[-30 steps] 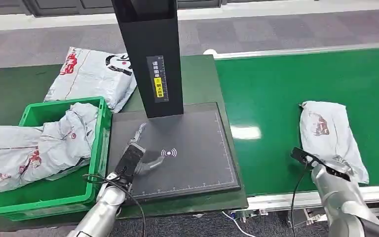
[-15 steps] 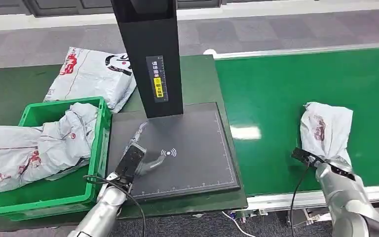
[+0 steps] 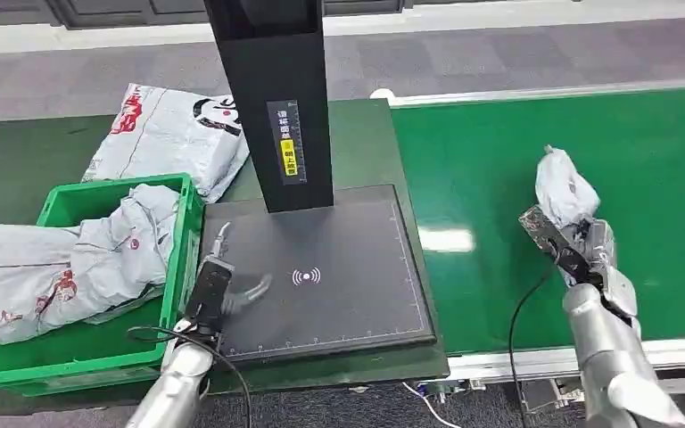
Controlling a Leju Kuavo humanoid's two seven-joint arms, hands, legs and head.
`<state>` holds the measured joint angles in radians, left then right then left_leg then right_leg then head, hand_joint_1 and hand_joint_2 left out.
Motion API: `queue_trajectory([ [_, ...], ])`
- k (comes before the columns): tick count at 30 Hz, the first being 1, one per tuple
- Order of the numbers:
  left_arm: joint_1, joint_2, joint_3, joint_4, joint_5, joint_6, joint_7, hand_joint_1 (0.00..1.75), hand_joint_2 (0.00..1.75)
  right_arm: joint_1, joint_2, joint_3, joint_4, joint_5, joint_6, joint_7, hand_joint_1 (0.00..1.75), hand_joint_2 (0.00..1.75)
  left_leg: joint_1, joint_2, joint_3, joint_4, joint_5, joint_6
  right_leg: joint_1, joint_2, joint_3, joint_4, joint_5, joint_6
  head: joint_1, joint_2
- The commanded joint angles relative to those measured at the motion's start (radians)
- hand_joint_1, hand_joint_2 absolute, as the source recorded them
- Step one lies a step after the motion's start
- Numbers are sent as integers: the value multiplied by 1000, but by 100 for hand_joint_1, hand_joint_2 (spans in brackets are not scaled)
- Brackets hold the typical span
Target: Moved the parcel from conveyor to table for the left to box.
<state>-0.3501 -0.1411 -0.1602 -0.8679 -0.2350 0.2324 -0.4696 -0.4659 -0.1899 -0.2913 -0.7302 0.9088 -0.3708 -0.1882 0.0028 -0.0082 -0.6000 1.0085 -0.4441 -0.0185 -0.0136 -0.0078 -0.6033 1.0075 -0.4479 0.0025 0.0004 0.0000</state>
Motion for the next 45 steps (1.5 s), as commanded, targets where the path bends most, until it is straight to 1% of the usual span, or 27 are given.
queue_trajectory([
  [1, -25, 17, 101, -3, 30, 45, -15, 0, 175, 241, 74, 389, -687, -150, -70, -20, 175, 175, 0, 5, 1, -1, -1, -1, 1, 5, -1, -1, 0, -1, 0, 0],
  [2, -21, 16, 95, -7, 25, 54, -16, 0, 175, 245, 90, 419, -697, -147, -84, -33, 175, 175, 1, 8, 3, -1, -2, -1, 2, 7, 1, 0, -1, -2, 0, 0],
  [3, -19, 15, 89, -10, 21, 56, -17, 0, 175, 253, 104, 449, -715, -168, -75, -59, 175, 175, 1, 6, 2, -1, -2, -1, 2, 6, 0, 0, 0, -1, 0, 0],
  [4, -18, 15, 87, -11, 20, 56, -16, 0, 175, 256, 116, 470, -723, -184, -55, -68, 175, 175, 1, 8, 4, -2, -2, -1, 2, 8, 1, -1, 0, -2, 0, 0],
  [5, -18, 14, 85, -12, 19, 56, -15, 0, 175, 258, 130, 501, -729, -186, -38, -70, 175, 175, 2, 8, 5, -2, -3, -2, 3, 8, 2, -2, 0, -2, 0, 0],
  [6, -26, 15, 82, -7, 21, 54, -13, 0, 175, 268, 144, 553, -748, -215, 20, -68, 175, 175, 1, 6, 2, -1, -2, -1, 3, 6, -1, 0, 0, -1, 0, 0],
  [7, -34, 17, 78, -2, 22, 47, -13, 0, 175, 275, 151, 578, -753, -203, 24, -60, 175, 175, 2, 8, 3, -2, -2, -2, 3, 8, 1, -1, 0, -2, 0, 0],
  [8, -46, 20, 76, 5, 24, 46, -12, 0, 175, 285, 157, 625, -758, -179, 51, -45, 175, 175, 2, 7, 2, -1, -2, -2, 3, 7, -1, 0, -1, -2, 0, 0],
  [9, -49, 20, 76, 7, 25, 46, -11, 0, 175, 289, 160, 634, -760, -171, 46, -38, 175, 175, 2, 8, 3, -2, -2, -2, 4, 8, 1, -1, 0, -2, 0, 0],
  [14, -51, 21, 75, 11, 26, 46, -11, 0, 175, 289, 148, 633, -760, -170, 42, -35, 175, 175, 1, 3, 1, -1, -1, -1, 2, 3, -1, 0, -1, -1, 0, 0],
  [19, -51, 21, 75, 11, 26, 46, -11, 0, 175, 288, 146, 631, -760, -172, 42, -35, 175, 175, 1, 4, 2, -1, -1, -1, 2, 4, 0, -1, -1, -1, 0, 0],
  [20, -63, 25, 65, 20, 28, 35, -11, 0, 175, 287, 143, 679, -749, -190, 126, -37, 175, 175, 2, 5, 3, -2, -1, -1, 3, 5, 2, -2, -1, -1, 0, 0],
  [22, -97, 26, 52, 48, 31, 30, -7, 0, 175, 275, 158, 758, -707, -184, 176, -16, 175, 175, 2, 4, 1, -1, -1, -1, 3, 4, 0, -1, -1, -1, 0, 0],
  [24, -137, 20, 39, 78, 32, 31, 0, 0, 175, 253, 177, 842, -633, -218, 256, 16, 175, 175, 2, 5, 1, -1, -1, -2, 3, 5, 0, -1, -1, -2, 0, 0],
  [26, -154, 14, 25, 110, 35, 32, 4, 0, 175, 269, 170, 921, -553, -280, 346, 52, 175, 175, 2, 4, 2, -1, -1, -2, 3, 4, 0, -1, -1, -2, 0, 0],
  [27, -154, 11, 21, 115, 35, 39, 3, 0, 175, 283, 165, 945, -523, -282, 356, 54, 175, 175, 3, 5, 4, -3, -1, -2, 4, 5, 3, -3, 0, -2, 0, 0],
  [28, -156, 4, 15, 122, 32, 43, 6, 0, 175, 284, 161, 992, -467, -253, 405, 92, 175, 175, 3, 3, 5, -3, -1, -2, 4, 3, 3, -3, -1, -2, 0, 0],
  [29, -156, 0, 12, 125, 29, 47, 8, 0, 175, 286, 171, 1004, -430, -252, 418, 100, 175, 175, 4, 3, 7, -5, 0, -2, 5, 3, 6, -5, 0, -2, 0, 0],
  [30, -155, -4, 8, 123, 26, 50, 12, 0, 175, 267, 169, 1040, -377, -211, 435, 129, 175, 175, 4, 3, 6, -4, 0, -2, 4, 3, 5, -4, -1, -2, 0, 0],
  [31, -152, -8, 7, 117, 24, 52, 15, 0, 175, 257, 181, 1049, -330, -203, 434, 127, 175, 175, 4, 3, 8, -5, 0, -2, 5, 3, 7, -5, -1, -2, 0, 0],
  [32, -154, -10, 3, 114, 21, 51, 18, 0, 175, 237, 182, 1069, -288, -189, 457, 137, 175, 175, 4, 3, 6, -3, 0, -2, 5, 3, 5, -4, -1, -1, 0, 0],
  [33, -159, -12, 2, 114, 20, 51, 21, 0, 175, 221, 185, 1075, -272, -175, 455, 141, 175, 175, 4, 4, 7, -4, 0, -2, 5, 4, 6, -5, -1, -1, 0, 0],
  [35, -190, -17, -5, 127, 18, 42, 38, 0, 175, 177, 207, 1081, -210, -162, 468, 152, 175, 175, 3, 4, 3, -2, 0, -2, 4, 4, 2, -2, -1, -1, 0, 0],
  [36, -205, -23, -4, 136, 16, 42, 47, 0, 175, 171, 211, 1080, -202, -156, 468, 155, 175, 175, 4, 4, 4, -2, 0, -2, 5, 4, 3, -3, -1, -1, 0, 0],
  [37, -217, -28, -3, 143, 13, 43, 51, 0, 175, 173, 213, 1074, -205, -150, 465, 158, 166, 175, 4, 4, 5, -2, 0, -2, 4, 5, 3, -2, -1, -1, 0, 0],
  [38, -220, -29, -3, 145, 12, 44, 53, 0, 175, 175, 212, 1073, -209, -148, 465, 159, 166, 175, 4, 6, 5, -1, -1, -3, 5, 7, 2, -2, -1, -1, 0, 0],
  [45, -216, -28, -1, 147, 12, 43, 48, 0, 175, 185, 206, 1073, -226, -143, 466, 163, 166, 175, 4, 8, 14, -3, -2, -4, 5, 8, 10, -4, 0, -2, 0, 0],
])
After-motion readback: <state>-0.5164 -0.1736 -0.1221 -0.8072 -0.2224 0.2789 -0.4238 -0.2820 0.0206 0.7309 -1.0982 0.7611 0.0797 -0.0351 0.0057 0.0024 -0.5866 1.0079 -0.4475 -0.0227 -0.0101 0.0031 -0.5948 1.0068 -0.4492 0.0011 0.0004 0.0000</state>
